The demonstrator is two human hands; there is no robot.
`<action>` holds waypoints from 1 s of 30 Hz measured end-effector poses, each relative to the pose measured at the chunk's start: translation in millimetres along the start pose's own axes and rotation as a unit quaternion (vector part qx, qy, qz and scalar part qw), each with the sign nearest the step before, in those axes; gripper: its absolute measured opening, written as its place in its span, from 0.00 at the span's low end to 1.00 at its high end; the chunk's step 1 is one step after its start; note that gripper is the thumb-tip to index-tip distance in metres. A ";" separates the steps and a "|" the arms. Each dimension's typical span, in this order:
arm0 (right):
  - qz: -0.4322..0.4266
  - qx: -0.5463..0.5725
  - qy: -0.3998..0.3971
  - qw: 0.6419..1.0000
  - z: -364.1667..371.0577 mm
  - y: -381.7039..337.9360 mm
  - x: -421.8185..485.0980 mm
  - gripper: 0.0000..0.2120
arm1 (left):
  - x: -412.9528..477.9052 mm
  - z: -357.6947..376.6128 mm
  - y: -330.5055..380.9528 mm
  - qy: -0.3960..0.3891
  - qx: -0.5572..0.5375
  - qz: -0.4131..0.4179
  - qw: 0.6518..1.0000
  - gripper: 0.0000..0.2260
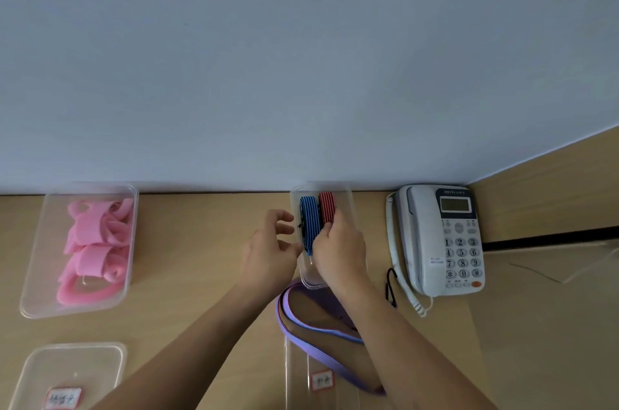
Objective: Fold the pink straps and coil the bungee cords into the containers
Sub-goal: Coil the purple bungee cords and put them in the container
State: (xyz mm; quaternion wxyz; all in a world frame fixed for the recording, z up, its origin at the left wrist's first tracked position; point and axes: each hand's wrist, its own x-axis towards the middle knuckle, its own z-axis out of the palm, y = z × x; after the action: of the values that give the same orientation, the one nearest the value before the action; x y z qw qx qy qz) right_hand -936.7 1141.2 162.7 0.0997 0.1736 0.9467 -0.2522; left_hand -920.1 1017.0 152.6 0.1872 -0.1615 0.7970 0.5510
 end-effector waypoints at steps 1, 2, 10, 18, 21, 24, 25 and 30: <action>-0.029 -0.037 0.011 0.999 -2.0 -0.3 -2.0 0.14 | -0.2 -0.1 -0.3 0.000 0.000 0.002 1.000 0.18; -0.058 -0.075 0.028 0.995 -3.5 0.2 -4.5 0.18 | -0.4 -0.2 -0.6 0.000 0.000 0.003 1.000 0.18; -0.162 -0.115 0.063 0.978 -15.7 13.9 -7.0 0.15 | -6.2 -6.5 -4.1 0.004 0.024 0.050 0.998 0.17; -0.215 0.017 0.204 0.955 -36.7 98.9 -70.8 0.13 | -43.1 -4.1 -34.3 0.053 0.112 0.081 0.989 0.12; -0.195 -0.072 0.061 0.976 -34.6 132.6 -100.4 0.32 | -61.8 3.9 -44.6 0.069 0.124 0.066 0.988 0.14; -0.163 -0.213 -0.090 0.959 -30.1 145.9 -110.3 0.53 | -74.2 15.1 -48.9 0.082 0.147 0.045 0.985 0.15; -0.168 -0.249 -0.099 0.949 -29.0 146.5 -110.0 0.56 | -76.6 18.5 -49.5 0.080 0.156 0.040 0.984 0.17; -0.186 -0.233 -0.037 0.954 -26.7 144.8 -106.1 0.35 | -78.8 31.1 -47.7 0.092 0.158 0.032 0.983 0.13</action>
State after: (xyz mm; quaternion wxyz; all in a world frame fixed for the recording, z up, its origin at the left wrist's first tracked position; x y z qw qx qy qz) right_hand -787.0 1243.0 150.7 0.1232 -0.0431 0.9904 -0.0453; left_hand -825.1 1034.1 141.1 0.1183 -0.1539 0.8928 0.4065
